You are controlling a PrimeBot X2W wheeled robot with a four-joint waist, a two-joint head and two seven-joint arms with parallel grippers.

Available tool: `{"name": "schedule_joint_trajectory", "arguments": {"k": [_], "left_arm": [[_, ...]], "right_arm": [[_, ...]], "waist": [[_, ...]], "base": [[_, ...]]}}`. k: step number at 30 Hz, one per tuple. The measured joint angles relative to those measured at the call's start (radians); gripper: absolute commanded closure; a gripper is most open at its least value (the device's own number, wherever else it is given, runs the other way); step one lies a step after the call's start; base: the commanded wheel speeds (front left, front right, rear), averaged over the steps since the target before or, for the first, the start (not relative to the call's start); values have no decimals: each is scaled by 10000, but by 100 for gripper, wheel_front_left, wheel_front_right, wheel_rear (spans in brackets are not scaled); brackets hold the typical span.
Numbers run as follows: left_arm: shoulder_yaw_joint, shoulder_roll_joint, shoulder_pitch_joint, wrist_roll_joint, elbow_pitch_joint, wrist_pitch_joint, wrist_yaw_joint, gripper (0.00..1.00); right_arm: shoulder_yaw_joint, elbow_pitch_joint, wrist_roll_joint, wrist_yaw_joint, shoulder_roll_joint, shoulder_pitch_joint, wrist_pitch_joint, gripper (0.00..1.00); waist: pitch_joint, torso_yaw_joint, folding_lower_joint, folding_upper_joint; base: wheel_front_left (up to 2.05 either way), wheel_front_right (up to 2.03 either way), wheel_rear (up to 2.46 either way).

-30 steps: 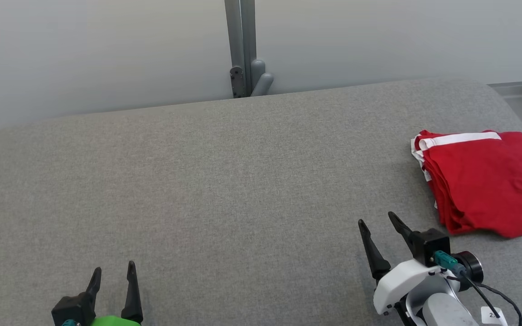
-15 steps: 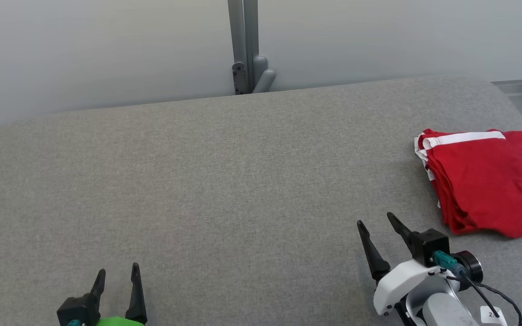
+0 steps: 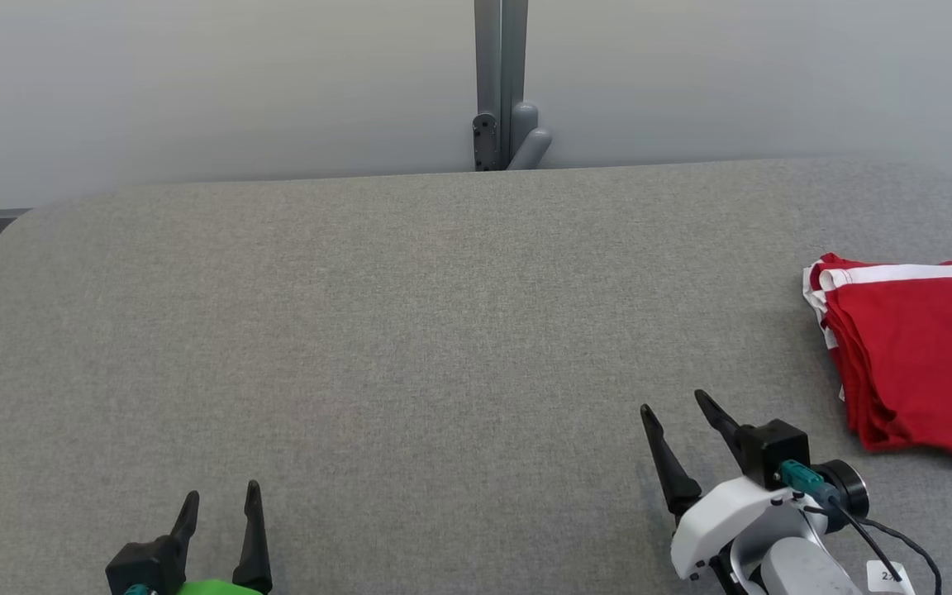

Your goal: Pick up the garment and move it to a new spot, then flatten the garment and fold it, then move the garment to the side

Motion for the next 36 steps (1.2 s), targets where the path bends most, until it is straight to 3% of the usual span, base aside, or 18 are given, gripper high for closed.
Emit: {"name": "schedule_joint_trajectory", "arguments": {"k": [7, 8, 15, 36], "left_arm": [[-31, 0, 0, -153, 21, 0, -157, 0], [-42, 0, 0, -226, 25, 0, -196, 100], [-23, -69, 97, -403, 508, 119, -209, 100], [276, -65, -65, -4002, -88, 1074, -257, 100]], "right_arm": [[33, -71, 54, 0, 2, 21, 0, 0], [35, -75, 67, 0, 2, 22, 0, 100], [0, 330, 267, 0, 42, 449, 109, 100], [-769, -399, 4178, 0, 38, 445, 1066, 100]], "waist": [[-5, -16, 0, 0], [-6, -17, 0, 0], [-6, -23, 0, 0], [13, -78, 0, 0]], "base": [[0, 0, 0], [0, 0, 0], [0, 0, 0], [0, 0, 0]]}}
